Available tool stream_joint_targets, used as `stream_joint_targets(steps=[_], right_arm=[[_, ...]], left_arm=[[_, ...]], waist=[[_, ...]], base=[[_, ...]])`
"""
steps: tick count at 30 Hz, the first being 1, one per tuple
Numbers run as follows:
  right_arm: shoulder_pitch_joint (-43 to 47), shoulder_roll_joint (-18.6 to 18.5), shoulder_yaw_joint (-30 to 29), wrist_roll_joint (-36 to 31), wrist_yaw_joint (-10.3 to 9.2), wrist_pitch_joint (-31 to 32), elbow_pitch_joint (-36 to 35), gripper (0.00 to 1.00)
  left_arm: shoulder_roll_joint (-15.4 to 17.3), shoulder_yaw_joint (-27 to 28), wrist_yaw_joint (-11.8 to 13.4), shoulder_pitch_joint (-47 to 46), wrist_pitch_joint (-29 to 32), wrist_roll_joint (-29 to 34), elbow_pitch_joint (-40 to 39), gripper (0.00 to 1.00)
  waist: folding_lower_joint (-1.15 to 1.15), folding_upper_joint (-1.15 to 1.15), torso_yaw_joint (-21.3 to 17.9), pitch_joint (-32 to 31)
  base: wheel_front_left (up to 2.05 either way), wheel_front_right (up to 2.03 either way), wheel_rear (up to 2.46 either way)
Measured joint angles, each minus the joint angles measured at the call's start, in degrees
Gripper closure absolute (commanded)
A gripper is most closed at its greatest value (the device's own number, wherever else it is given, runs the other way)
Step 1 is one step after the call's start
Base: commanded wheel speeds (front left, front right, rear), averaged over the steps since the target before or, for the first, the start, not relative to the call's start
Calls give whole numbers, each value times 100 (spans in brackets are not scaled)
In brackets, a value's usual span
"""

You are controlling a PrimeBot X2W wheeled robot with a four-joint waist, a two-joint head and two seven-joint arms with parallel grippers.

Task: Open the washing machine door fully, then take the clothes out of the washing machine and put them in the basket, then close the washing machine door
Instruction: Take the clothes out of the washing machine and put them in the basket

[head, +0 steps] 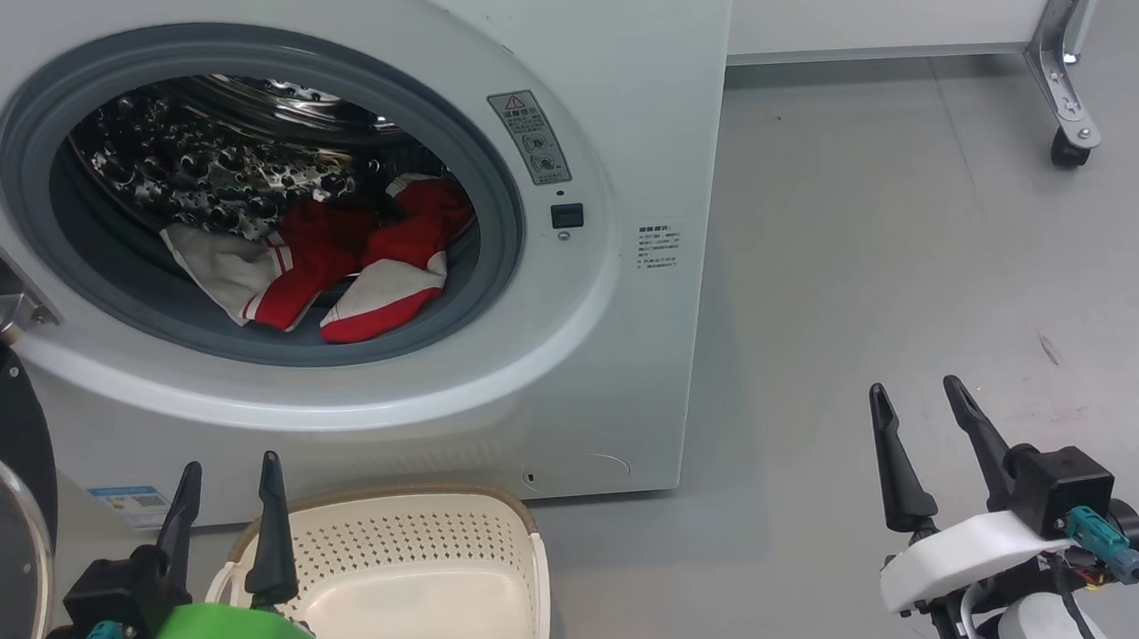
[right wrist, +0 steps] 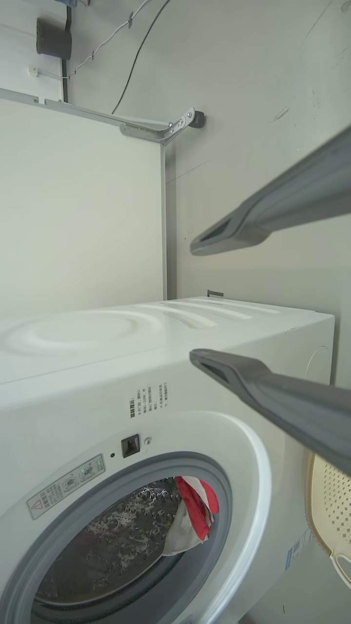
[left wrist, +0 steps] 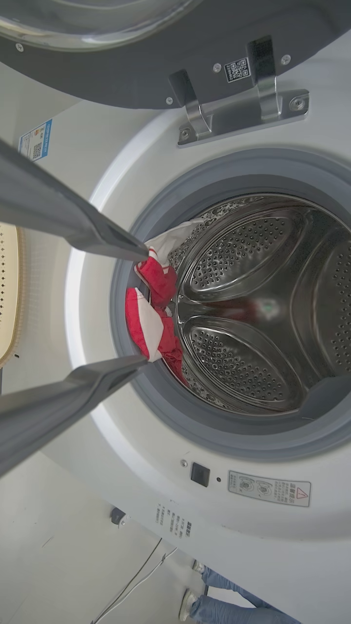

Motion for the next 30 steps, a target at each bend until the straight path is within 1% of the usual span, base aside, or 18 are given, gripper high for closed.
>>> stream_joint_targets(steps=[8,11,19,26,30], right_arm=[[0,0,18,1,-1,0,0,0],[-1,0,25,8,-40,0,-3,0],[-21,0,107,8,-41,-8,-107,0],[-52,0,185,5,-48,-24,-202,0],[-107,-1,246,5,-49,-24,-233,0]], left_arm=[[0,7,0,0,0,0,0,0],[0,18,0,0,0,1,-5,0],[27,136,2,-1,0,44,-110,0],[166,183,15,-19,0,142,-205,0],[263,213,87,-57,1,250,-211,0]], waist=[[0,0,-1,9],[0,0,-7,25],[0,0,-59,216],[0,0,-164,525],[0,0,-230,691]], base=[[0,0,0],[0,0,0],[0,0,0],[0,0,0],[0,0,0]])
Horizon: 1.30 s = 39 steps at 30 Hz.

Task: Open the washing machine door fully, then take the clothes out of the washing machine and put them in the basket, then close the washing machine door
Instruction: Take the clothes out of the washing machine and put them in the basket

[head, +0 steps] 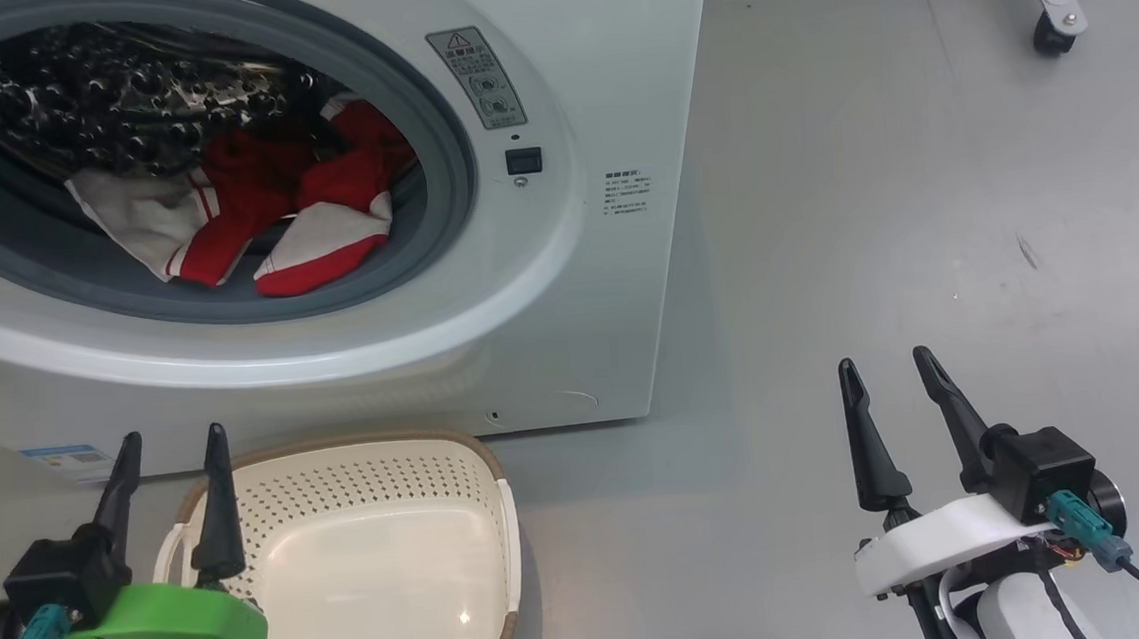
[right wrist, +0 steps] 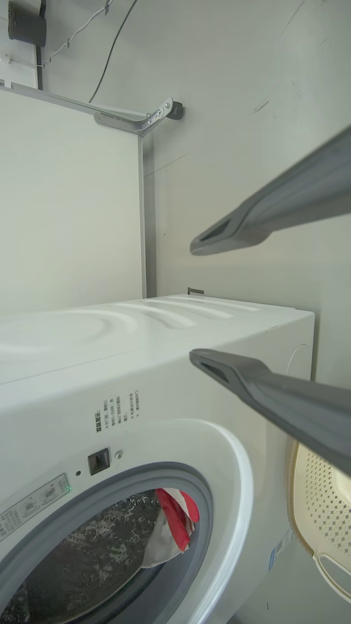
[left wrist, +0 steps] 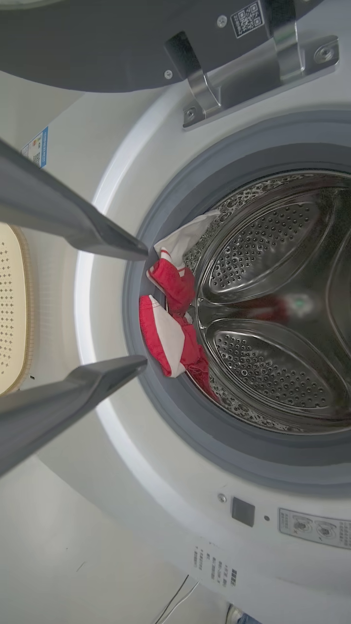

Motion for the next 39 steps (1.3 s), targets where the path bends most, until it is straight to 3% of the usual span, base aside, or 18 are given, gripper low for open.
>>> stream_joint_targets(steps=[14,22,32,39], right_arm=[[-369,-3,335,20,-87,0,-198,0],[-589,-4,526,93,-101,-1,-269,0],[-817,-4,615,186,-203,-1,-330,0],[-945,-4,679,257,-296,-1,-332,0]], left_arm=[[567,198,80,-1041,472,146,15,0],[1002,499,379,-1683,1047,246,448,0],[1474,367,495,-2581,1612,724,950,0],[1621,226,530,-3047,1901,936,1388,0]], waist=[[0,0,-540,905],[0,0,-934,1325],[0,0,-1304,1791],[0,0,-1427,1956]], base=[[0,0,0],[0,0,0],[0,0,0],[0,0,0]])
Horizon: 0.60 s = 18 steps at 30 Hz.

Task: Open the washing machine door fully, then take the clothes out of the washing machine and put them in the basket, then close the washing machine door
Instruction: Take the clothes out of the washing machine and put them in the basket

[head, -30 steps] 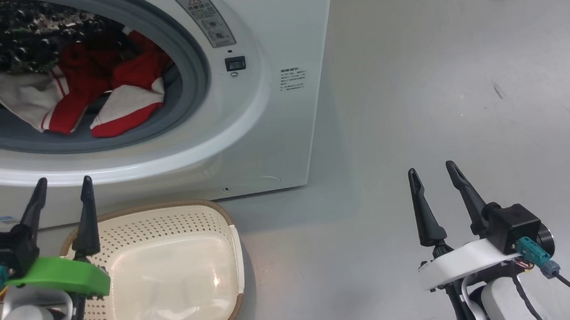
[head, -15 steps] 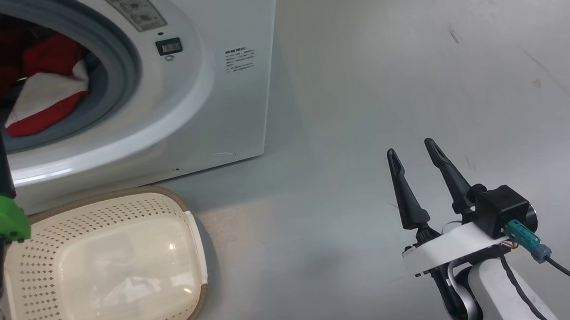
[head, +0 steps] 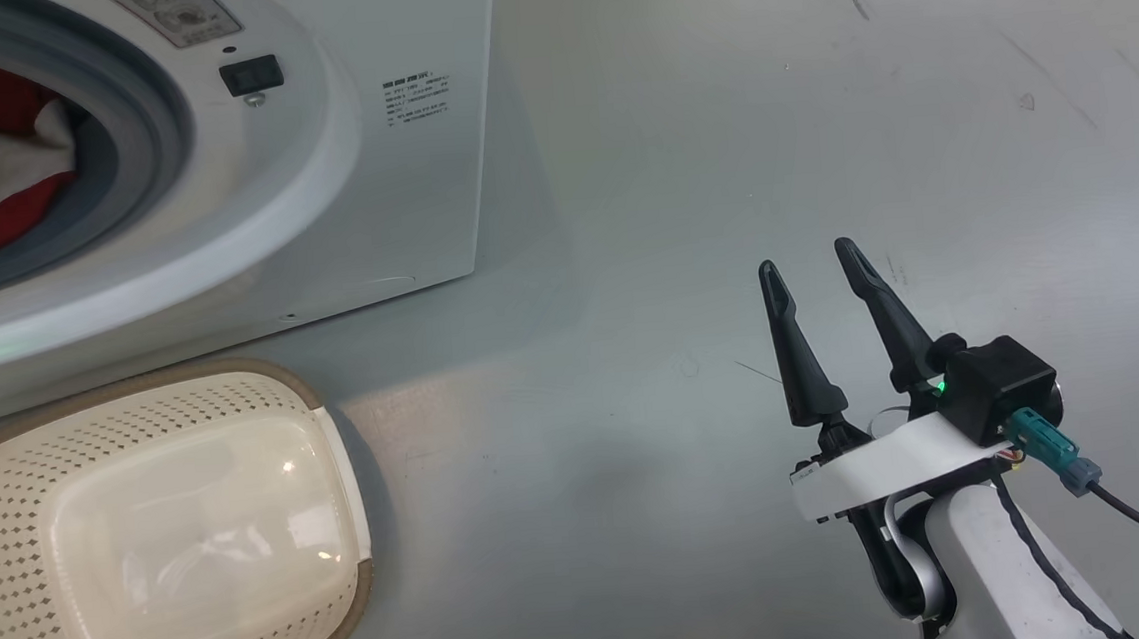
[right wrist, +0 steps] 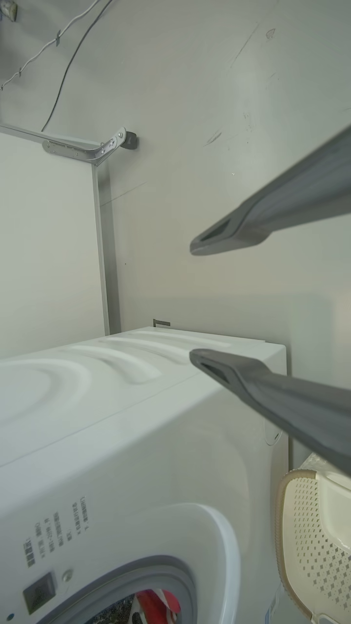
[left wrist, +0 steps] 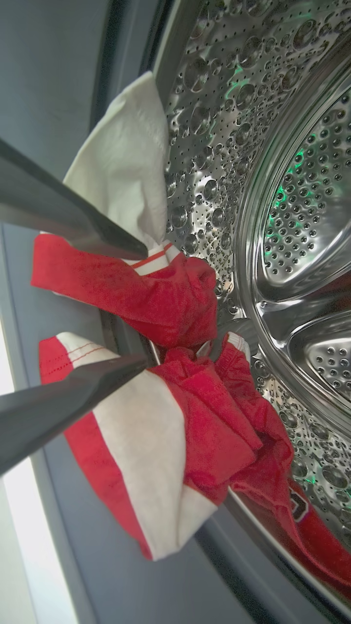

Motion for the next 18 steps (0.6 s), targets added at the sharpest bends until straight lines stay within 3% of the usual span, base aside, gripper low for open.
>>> stream_joint_targets(steps=[6,18], right_arm=[[-110,0,148,108,-19,0,-11,0],[-182,-1,225,175,-100,0,-16,0]], left_arm=[[260,-75,42,-328,250,219,312,0],[303,-272,38,-819,590,321,877,0]], waist=[[0,0,-67,73],[0,0,-187,193]], base=[[0,0,0],[0,0,0]])
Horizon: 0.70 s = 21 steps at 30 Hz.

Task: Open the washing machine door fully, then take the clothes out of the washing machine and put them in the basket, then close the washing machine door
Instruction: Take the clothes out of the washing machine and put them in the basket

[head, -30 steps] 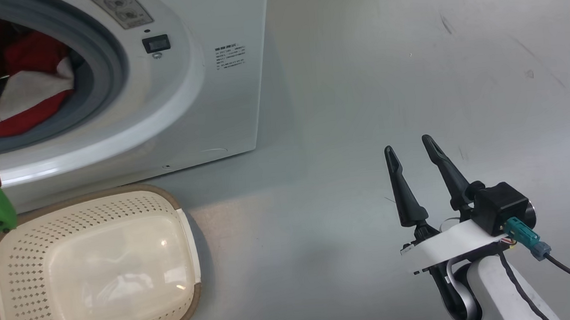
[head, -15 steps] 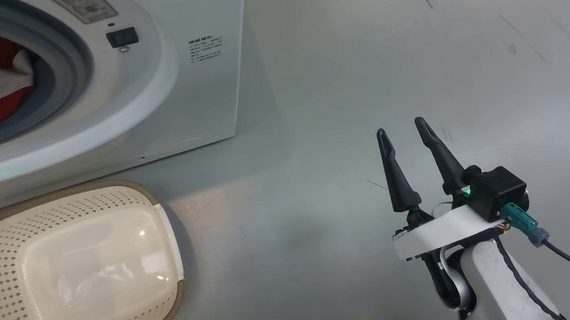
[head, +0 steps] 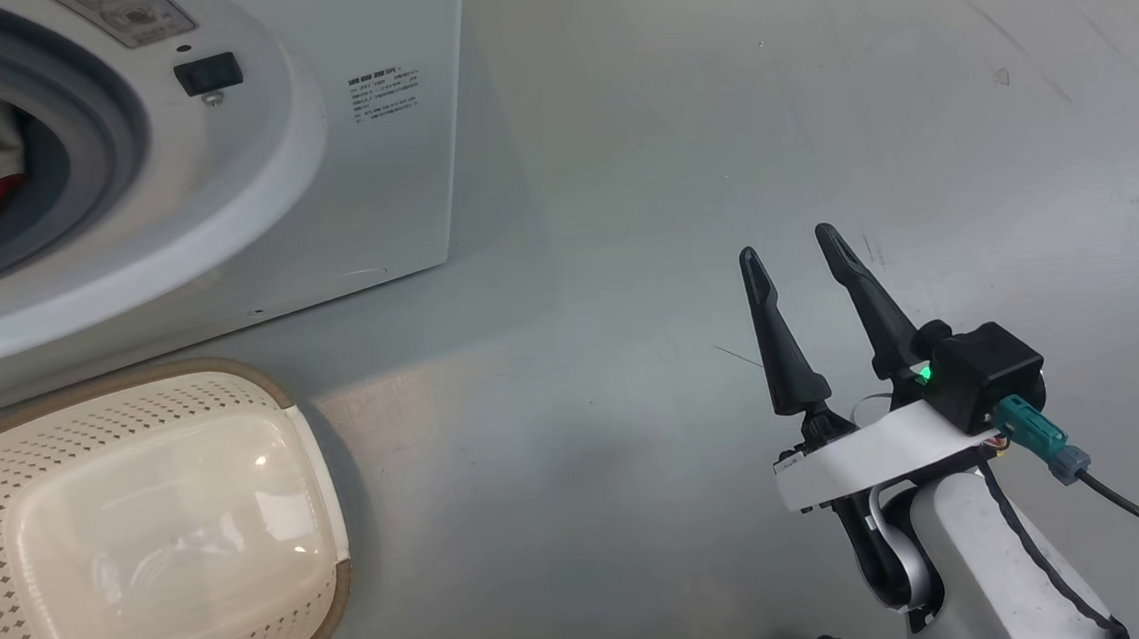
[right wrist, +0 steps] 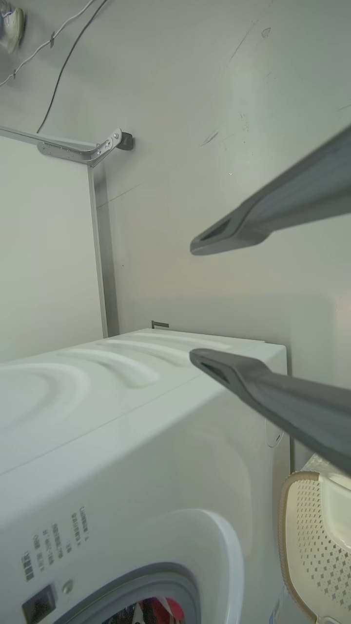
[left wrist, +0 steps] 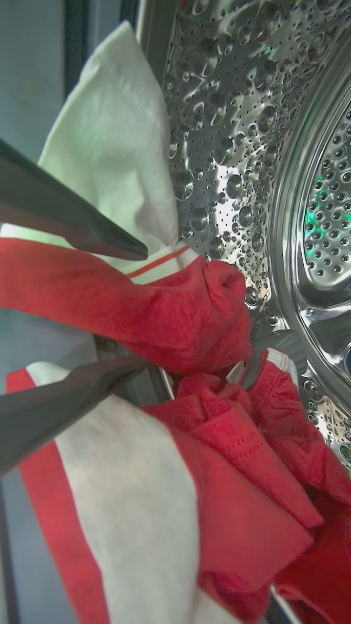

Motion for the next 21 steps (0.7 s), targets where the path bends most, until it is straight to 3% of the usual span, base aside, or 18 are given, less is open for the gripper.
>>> stream_joint_targets(steps=[21], right_arm=[[-207,0,164,54,-80,0,-48,0]], left_arm=[[164,-200,-1,-578,240,299,666,0]], waist=[[0,0,-135,265]], base=[[0,0,0]])
